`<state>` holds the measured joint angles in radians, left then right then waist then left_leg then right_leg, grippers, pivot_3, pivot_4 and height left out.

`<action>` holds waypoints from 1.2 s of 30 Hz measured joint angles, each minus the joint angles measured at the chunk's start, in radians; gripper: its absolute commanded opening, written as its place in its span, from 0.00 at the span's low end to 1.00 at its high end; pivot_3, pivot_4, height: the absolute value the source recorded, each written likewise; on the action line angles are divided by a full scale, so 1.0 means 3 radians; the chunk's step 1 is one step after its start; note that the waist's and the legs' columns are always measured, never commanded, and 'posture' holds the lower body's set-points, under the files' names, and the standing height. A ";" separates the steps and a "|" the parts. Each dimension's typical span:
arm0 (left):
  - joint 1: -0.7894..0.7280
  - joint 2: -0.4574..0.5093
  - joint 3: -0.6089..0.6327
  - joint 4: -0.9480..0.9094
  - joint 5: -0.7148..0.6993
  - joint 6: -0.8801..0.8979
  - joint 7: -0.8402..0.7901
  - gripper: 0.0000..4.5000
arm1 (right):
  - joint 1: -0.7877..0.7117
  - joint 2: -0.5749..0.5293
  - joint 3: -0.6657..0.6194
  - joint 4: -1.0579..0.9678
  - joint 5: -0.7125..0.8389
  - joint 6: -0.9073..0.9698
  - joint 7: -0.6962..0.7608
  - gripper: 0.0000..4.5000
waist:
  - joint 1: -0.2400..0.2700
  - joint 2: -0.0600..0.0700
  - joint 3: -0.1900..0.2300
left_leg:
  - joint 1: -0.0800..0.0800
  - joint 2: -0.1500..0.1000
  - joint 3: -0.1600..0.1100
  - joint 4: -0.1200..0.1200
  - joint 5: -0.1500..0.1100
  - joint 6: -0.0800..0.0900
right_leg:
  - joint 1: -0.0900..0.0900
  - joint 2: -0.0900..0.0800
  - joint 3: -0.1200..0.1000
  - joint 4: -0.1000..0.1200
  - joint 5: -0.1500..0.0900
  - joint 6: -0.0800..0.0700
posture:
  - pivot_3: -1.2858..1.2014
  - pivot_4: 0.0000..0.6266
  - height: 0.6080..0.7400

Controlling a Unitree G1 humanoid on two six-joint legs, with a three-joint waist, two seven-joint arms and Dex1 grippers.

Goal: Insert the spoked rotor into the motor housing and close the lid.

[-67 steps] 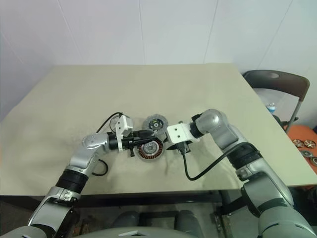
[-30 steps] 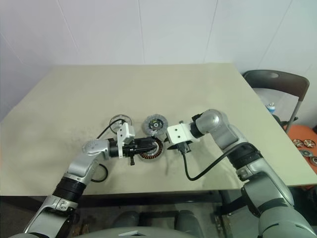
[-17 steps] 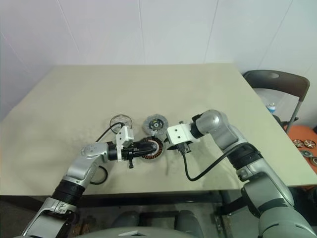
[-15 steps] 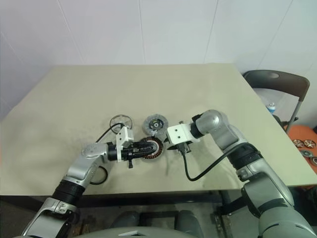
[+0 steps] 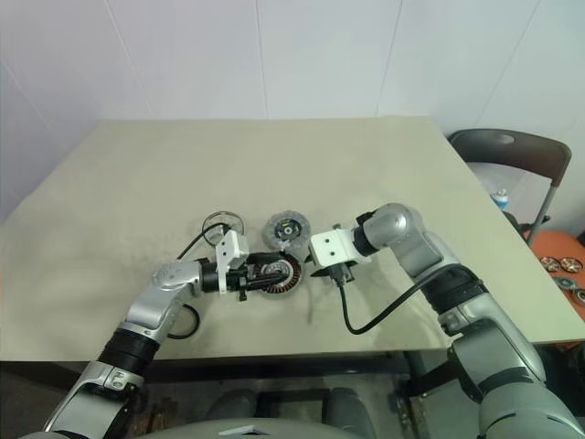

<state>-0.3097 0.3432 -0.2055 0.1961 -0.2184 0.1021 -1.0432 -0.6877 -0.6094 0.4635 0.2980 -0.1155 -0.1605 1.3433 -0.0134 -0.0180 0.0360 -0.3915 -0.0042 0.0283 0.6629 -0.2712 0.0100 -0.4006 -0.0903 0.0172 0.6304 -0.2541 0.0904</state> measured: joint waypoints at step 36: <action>0.0154 0.0519 0.0640 -0.0536 -0.0540 0.0482 0.0146 0.52 | -0.0237 0.0444 0.0116 0.0137 0.0156 -0.0474 0.0200 0.00 | -0.0008 0.0002 0.0001 | 0.0000 0.0002 0.0001 -0.0006 0.0000 0.0000 | -0.0005 0.0004 -0.0004 0.0001 0.0005 0.0008 | 0.52 0.00 1.00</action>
<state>-0.2635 0.4988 -0.0136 0.0352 -0.3805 0.2468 -0.9994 -0.7586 -0.4763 0.4982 0.3391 -0.0687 -0.3026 1.4034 -0.0157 -0.0175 0.0364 -0.3915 -0.0038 0.0285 0.6611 -0.2710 0.0099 -0.4021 -0.0892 0.0160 0.6308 -0.2527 0.0928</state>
